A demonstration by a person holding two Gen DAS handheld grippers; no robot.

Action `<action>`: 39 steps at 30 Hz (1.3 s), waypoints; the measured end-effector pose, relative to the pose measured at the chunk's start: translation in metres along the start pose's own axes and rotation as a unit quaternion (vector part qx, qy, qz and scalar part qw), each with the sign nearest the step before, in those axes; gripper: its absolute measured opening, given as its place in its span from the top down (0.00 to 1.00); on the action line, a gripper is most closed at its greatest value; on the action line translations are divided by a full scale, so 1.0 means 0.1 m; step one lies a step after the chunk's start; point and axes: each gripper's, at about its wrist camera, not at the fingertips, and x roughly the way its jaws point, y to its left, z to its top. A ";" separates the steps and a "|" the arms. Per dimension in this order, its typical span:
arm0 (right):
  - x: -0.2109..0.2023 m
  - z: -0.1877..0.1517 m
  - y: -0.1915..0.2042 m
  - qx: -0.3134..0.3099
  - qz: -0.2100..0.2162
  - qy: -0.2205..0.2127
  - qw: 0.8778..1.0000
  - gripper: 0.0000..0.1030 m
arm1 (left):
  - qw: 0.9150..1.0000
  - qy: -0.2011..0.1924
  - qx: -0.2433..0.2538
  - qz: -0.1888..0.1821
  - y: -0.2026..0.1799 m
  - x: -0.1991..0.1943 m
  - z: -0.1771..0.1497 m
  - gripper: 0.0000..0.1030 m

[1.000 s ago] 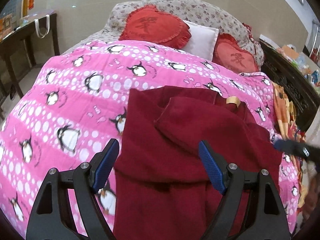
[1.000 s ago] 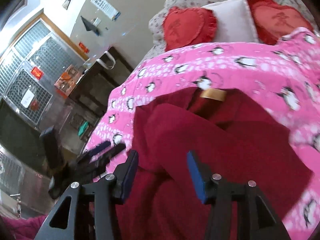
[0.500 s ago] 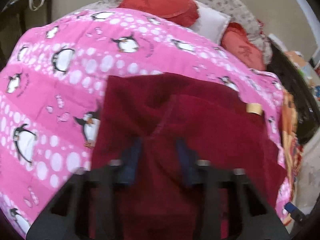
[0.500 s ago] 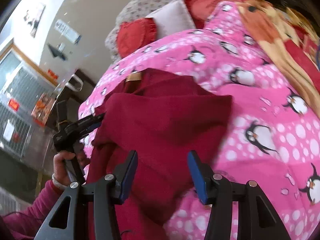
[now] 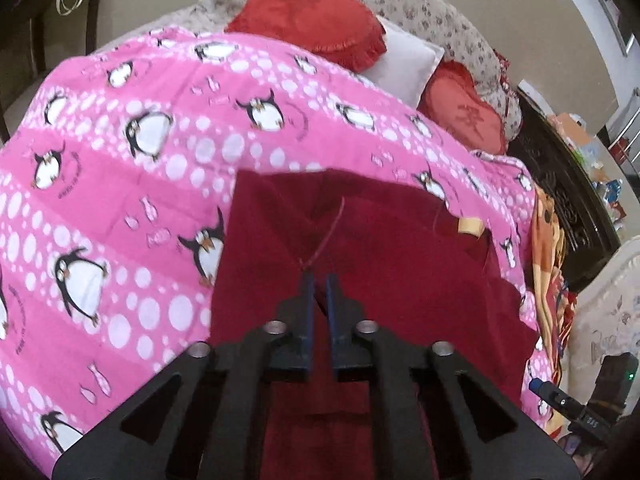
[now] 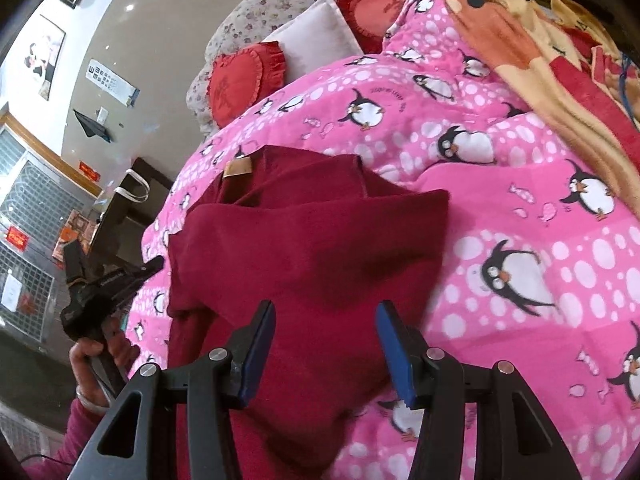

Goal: Fold small clothes

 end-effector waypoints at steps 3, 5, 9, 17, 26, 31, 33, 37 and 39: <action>0.00 -0.02 0.03 -0.006 -0.002 0.006 1.000 0.51 | 1.000 0.005 -0.013 -0.006 -0.04 0.08 -0.07 0.52; 0.00 -0.03 0.02 -0.007 -0.003 0.009 1.000 0.47 | 1.000 0.003 -0.012 -0.008 -0.09 0.10 -0.09 0.52; -0.01 -0.06 -0.03 0.004 0.001 0.005 1.000 0.40 | 1.000 -0.004 -0.001 0.001 -0.18 0.18 -0.08 0.52; -0.05 -0.09 -0.10 0.011 0.003 0.005 1.000 0.40 | 0.999 -0.030 0.016 0.021 -0.17 0.21 0.11 0.52; -0.01 -0.10 -0.11 0.014 0.006 0.008 1.000 0.40 | 0.996 0.028 0.071 0.039 -0.28 0.53 0.15 0.50; -0.01 -0.07 -0.11 0.009 -0.004 0.006 1.000 0.40 | 0.997 0.026 0.070 0.029 -0.24 0.46 0.15 0.91; -0.02 -0.05 -0.12 0.012 -0.006 0.001 1.000 0.40 | 0.997 0.017 0.077 0.020 -0.27 0.35 0.17 0.92; -0.02 -0.01 -0.14 0.018 -0.006 -0.004 1.000 0.40 | 0.996 -0.013 0.093 0.004 -0.28 0.05 0.20 0.93; -0.02 -0.01 -0.12 0.015 -0.003 -0.006 1.000 0.40 | 0.996 -0.023 0.088 -0.004 -0.23 -0.08 0.21 0.93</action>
